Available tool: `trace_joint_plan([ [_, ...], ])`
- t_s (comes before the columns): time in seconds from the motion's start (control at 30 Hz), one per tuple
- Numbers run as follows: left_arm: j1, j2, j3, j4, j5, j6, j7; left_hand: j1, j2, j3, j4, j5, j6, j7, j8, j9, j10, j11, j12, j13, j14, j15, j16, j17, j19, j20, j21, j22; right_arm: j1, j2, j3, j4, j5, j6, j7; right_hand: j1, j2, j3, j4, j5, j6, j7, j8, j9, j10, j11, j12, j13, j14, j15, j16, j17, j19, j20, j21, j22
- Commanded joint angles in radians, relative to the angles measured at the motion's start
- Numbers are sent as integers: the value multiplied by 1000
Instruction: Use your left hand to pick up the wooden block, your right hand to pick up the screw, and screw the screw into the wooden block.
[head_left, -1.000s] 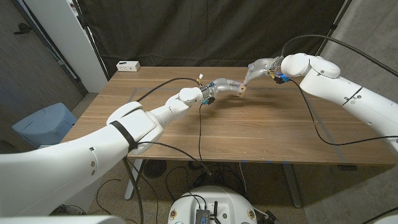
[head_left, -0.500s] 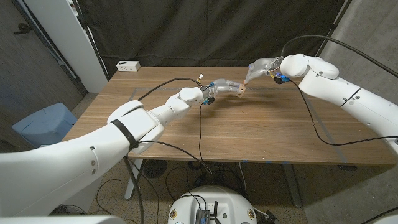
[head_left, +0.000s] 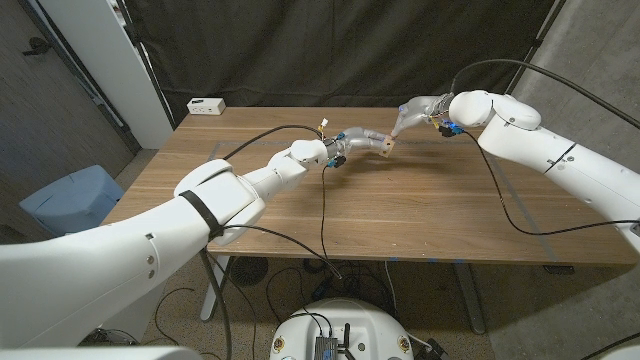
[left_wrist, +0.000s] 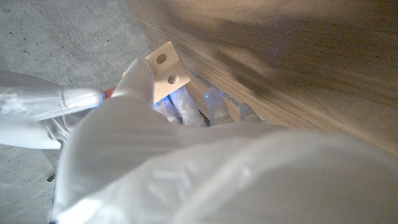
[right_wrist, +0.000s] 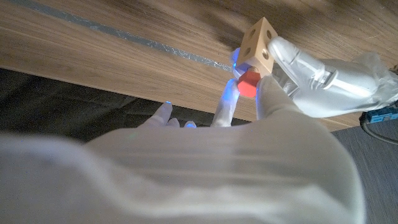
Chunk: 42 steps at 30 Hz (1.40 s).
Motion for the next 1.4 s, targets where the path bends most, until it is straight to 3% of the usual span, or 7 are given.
trace_joint_plan([
  [0.03, -1, -1, 4, 1, -5, 2, 2, 3, 7, 8, -2, 6, 9, 2, 5, 4, 5, 0, 1, 4, 4, -42, 4, 3, -1, 1, 8, 3, -1, 12, -7, 10, -13, -10, -18, 2, -3, 3, 4, -3, -1, -1, 8, 6, 7, 2, 1, 3, 10, 1, 7, 2, 17, 0, 10, 6],
  [0.87, -12, -13, 13, 5, -8, 41, 10, 4, 10, 9, -2, 7, 10, 3, 5, 3, 5, 0, 1, 4, 6, -41, 5, 4, 4, -1, 9, 3, -11, 18, -15, 4, -55, -30, -55, -12, -5, 3, 8, -6, 90, -9, 77, 30, 113, -3, 20, 2, 76, -10, 25, 4, 73, -7, 19, 7],
  [1.4, -8, -11, 14, 5, -15, 36, 5, 3, 11, 9, -1, 8, 10, 3, 5, 3, 4, 0, 0, 4, 11, -41, 8, 4, 7, -3, 9, 3, 7, 45, -47, 31, -94, -40, -43, -34, -4, -2, 17, -8, 124, -7, 91, 20, 163, -5, 26, 1, 110, -17, 34, 4, 99, -8, 22, 7],
])
